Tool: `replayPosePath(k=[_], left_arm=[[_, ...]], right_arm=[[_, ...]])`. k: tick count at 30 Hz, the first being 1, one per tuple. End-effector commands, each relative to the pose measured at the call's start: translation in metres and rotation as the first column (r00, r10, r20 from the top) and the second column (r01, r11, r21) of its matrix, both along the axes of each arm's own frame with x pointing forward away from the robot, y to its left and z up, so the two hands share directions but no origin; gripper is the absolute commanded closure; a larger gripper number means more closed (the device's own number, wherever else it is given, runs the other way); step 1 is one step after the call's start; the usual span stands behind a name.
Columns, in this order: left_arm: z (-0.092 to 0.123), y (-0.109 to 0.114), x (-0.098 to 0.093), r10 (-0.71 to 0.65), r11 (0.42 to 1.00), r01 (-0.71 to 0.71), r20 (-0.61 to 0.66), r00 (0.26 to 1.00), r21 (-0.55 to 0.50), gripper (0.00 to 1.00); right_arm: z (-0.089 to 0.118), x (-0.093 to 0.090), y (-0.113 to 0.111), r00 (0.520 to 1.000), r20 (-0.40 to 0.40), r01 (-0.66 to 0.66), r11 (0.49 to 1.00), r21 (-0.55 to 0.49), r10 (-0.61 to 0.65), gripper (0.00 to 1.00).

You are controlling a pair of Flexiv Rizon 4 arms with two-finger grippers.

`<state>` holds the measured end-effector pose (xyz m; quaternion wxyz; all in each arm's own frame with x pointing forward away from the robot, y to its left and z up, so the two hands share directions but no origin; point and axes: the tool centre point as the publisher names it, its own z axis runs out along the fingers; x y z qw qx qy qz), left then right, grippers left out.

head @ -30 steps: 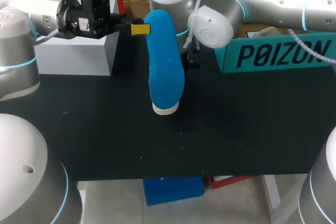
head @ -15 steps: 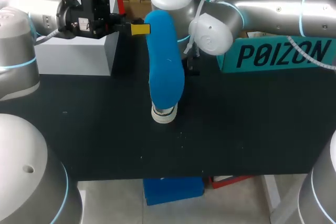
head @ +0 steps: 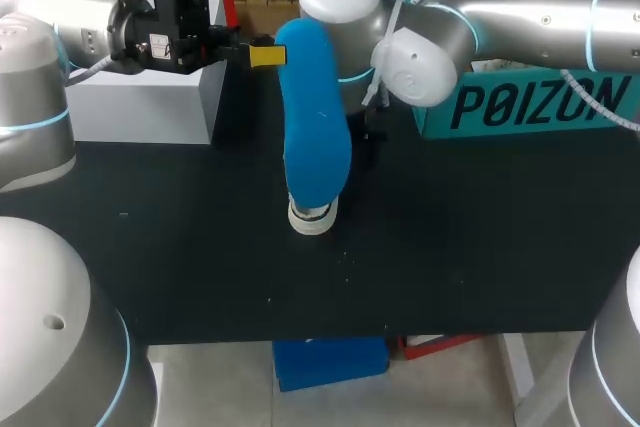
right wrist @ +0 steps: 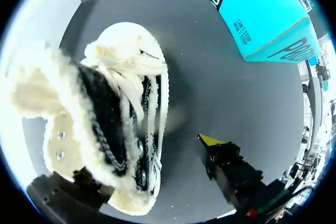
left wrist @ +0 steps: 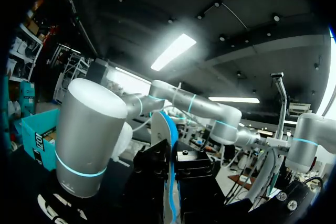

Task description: Take the shoe out of the shoebox, open the shoe tongue, remove and reinsert the insole, then place the shoe into the shoebox

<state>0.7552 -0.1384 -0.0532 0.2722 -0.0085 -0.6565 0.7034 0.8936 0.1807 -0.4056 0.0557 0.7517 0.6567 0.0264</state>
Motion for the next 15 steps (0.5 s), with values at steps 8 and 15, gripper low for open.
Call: replayPosePath(k=[8, 15], left_arm=[[-0.001, -0.001, -0.001, 0.005, 1.000, -0.005, 0.001, 1.000, 0.000, 1.00], [-0.001, -0.001, -0.001, 0.005, 1.000, -0.005, 0.001, 1.000, 0.000, 1.00]], right_arm=[[0.053, -0.001, -0.033, 0.999, 0.033, -0.001, 0.990, 0.139, -0.004, 0.00], [0.069, -0.001, -0.043, 0.999, 0.035, -0.029, 0.949, 0.313, 0.019, 0.00]])
